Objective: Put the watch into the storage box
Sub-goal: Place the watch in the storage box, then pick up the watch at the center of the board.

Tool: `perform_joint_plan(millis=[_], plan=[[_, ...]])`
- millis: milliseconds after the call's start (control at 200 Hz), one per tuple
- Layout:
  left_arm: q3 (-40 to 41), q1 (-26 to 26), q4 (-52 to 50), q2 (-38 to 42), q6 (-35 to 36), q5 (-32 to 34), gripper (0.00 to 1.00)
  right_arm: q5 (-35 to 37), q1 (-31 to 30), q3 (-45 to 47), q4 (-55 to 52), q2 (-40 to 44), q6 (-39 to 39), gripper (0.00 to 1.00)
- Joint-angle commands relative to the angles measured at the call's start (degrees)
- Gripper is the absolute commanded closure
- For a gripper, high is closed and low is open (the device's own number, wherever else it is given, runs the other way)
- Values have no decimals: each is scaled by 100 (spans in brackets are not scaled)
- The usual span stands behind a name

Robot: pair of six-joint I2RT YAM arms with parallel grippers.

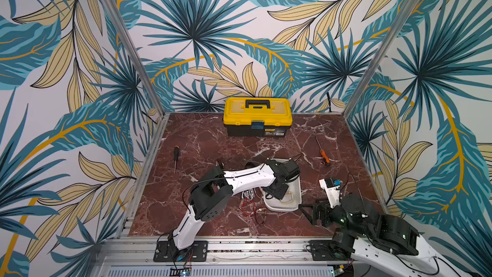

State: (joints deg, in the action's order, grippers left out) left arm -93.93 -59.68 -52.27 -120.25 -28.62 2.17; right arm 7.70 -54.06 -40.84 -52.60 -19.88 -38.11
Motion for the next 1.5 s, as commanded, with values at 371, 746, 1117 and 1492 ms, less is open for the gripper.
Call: perform_joint_plan(millis=[371,746,1117,1492], plan=[[-46,-77,26,1553,-226,535,10,23,-25,-91,339,-294,202,0],[2571,-83,1920,5237,41,603,0,54,-17,-233,1121,-1341,79,0],[5250,-114,2259,9036,-362,1245,0,-1076,99,-2577,1127,-5478,859,0],[5429,-114,1396,9565,-542,1287,0,-1238,212,-4151,298,-7981,1424,26]])
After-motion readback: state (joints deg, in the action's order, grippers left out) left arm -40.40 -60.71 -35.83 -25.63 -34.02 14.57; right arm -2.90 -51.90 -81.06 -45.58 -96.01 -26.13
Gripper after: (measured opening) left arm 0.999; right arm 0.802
